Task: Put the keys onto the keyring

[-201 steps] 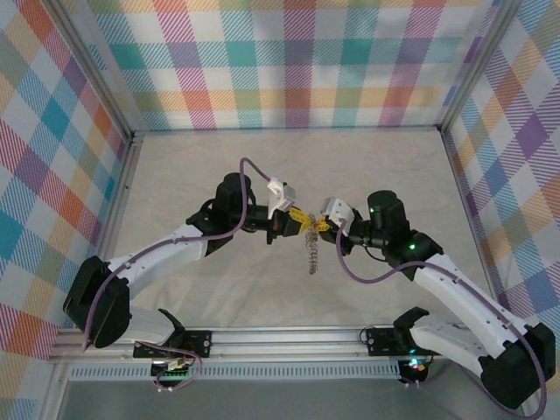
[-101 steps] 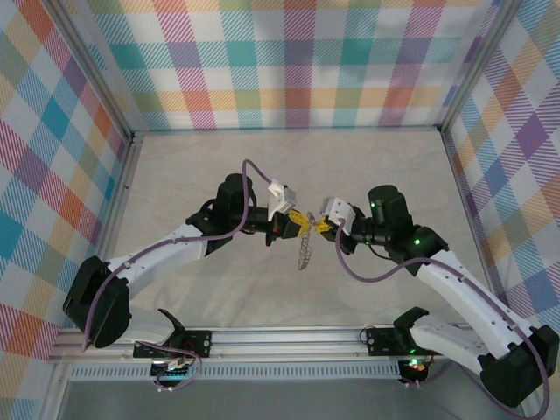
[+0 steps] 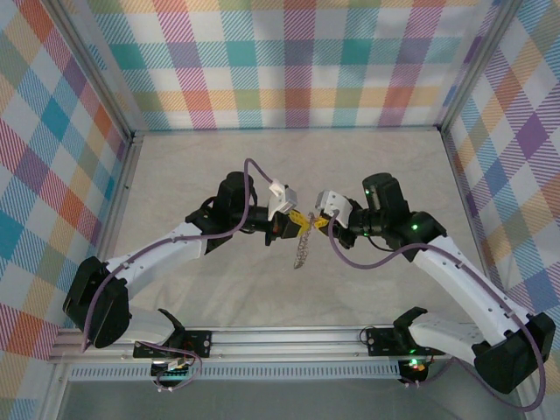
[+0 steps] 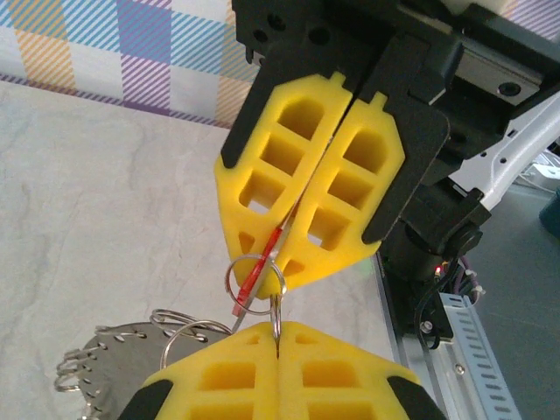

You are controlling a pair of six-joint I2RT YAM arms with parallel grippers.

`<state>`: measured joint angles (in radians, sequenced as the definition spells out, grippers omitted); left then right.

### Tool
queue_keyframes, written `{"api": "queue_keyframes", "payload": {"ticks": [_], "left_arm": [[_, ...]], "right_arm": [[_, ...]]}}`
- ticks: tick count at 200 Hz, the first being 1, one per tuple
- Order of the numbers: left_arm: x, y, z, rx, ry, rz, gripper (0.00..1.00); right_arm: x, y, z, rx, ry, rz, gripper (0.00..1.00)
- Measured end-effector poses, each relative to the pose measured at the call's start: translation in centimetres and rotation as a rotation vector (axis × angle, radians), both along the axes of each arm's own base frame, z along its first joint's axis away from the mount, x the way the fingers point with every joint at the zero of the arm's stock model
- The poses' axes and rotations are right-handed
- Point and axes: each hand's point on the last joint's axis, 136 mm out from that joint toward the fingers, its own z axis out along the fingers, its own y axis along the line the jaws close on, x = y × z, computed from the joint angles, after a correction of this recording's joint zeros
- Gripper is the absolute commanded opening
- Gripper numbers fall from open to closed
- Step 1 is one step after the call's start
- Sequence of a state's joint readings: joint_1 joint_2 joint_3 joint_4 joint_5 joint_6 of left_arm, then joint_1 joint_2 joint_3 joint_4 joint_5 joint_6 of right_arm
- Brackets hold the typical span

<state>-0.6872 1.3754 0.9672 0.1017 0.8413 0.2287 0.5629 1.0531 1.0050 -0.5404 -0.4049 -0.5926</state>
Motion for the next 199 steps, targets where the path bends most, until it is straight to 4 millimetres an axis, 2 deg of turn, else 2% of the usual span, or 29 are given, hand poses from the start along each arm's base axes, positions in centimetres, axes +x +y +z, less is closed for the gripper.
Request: {"api": "queue_keyframes", "payload": {"ticks": [63,99,132,173,199], "left_arm": [[-0.1,0.0,-0.5,0.022,0.009,0.006,0.00],[-0.3,-0.2,-0.7,0.046,-0.016,-0.007,0.00],[-0.1,-0.2,-1.5,0.072,-0.014,0.003,0.00],[0.4,-0.4,-3.1,0.111,0.011,0.017,0.00],[0.7,-0.4,-5.1,0.158,0.053,0.030,0.00]], "right_arm": [[-0.3,0.1,0.5,0.006,0.012,0.015,0.00],[-0.4,-0.3,0.4,-0.063,0.011,0.035,0.00],[-0.2,-0.9,-1.0,-0.260,-0.045,0.091,0.00],[0.8,-2.0,-5.7,-0.659,-0.144,0.197,0.00],[1.8,-2.1,-6.1,-0.798,-0.235,0.234,0.00]]}}
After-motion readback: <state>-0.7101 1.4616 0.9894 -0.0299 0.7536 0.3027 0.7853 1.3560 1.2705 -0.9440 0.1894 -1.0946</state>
